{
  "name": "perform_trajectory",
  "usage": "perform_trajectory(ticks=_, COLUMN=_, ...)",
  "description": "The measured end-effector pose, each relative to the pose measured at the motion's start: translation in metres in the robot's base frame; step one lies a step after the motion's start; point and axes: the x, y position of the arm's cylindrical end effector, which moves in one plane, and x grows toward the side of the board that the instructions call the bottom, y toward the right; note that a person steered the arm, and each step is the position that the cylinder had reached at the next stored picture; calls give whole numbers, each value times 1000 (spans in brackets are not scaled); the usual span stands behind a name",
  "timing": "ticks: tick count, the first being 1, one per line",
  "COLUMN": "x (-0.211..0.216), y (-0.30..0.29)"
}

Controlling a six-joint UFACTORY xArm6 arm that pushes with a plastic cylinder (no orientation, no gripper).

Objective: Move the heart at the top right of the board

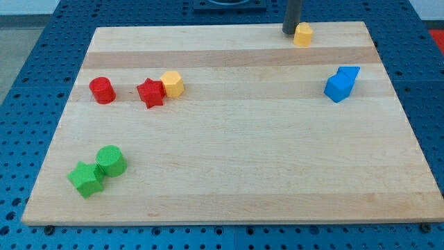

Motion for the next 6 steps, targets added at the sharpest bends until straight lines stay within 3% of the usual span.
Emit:
perform_trajectory(ticks=4, x=40, y=-14)
perform_trajectory(ticks=6, x=42, y=15)
